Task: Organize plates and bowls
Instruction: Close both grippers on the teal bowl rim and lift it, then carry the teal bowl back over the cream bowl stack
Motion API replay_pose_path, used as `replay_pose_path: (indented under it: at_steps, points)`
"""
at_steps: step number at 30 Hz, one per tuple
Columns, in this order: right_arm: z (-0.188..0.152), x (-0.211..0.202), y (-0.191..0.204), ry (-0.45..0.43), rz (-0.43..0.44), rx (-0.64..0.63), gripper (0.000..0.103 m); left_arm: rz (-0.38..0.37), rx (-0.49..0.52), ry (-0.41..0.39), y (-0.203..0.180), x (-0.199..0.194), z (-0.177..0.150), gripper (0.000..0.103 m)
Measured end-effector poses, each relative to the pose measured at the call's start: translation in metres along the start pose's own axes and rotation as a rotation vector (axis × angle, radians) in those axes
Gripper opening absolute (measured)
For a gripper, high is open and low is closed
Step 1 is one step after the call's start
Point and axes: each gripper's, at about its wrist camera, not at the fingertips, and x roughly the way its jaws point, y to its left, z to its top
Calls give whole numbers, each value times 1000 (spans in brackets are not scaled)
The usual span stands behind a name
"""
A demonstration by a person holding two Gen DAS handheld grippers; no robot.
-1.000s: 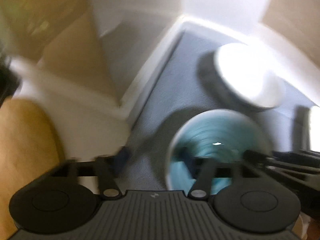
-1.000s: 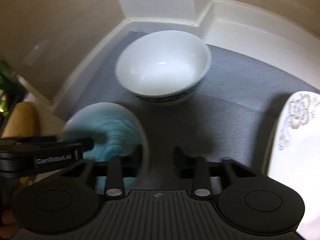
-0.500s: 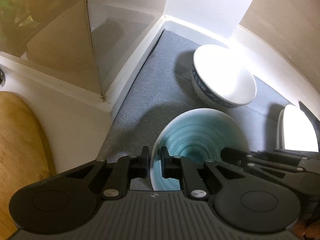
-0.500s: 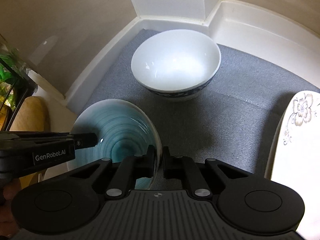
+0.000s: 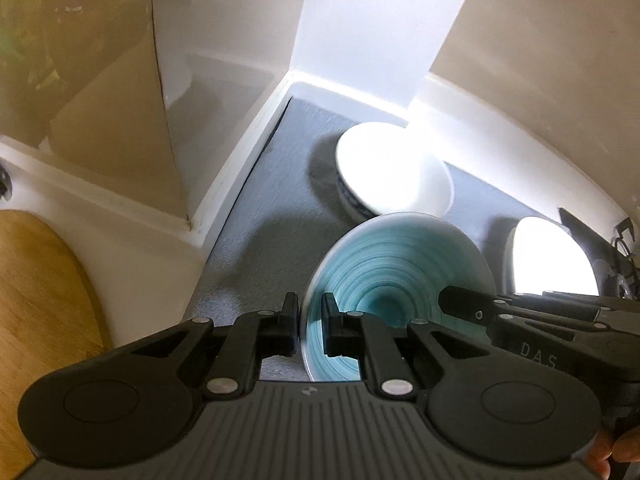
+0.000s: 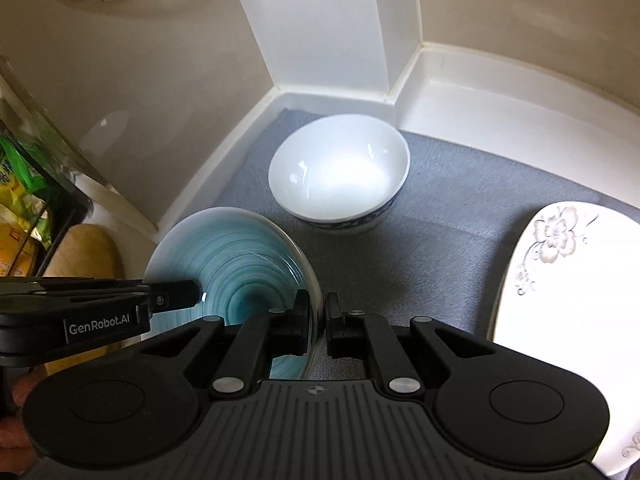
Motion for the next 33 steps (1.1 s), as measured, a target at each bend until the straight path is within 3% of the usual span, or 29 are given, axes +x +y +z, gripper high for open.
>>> replay_pose_path:
  at_steps: [12, 24, 33]
  points:
    - [-26, -53, -12, -47, -22, 44, 9, -40, 86, -5, -33, -34, -24, 11]
    - [-80, -86, -34, -19, -77, 131, 9, -98, 221, 79, -72, -33, -63, 12]
    - [-99, -84, -42, 26, -68, 186, 9, -106, 245, 144, -72, -19, -77, 11]
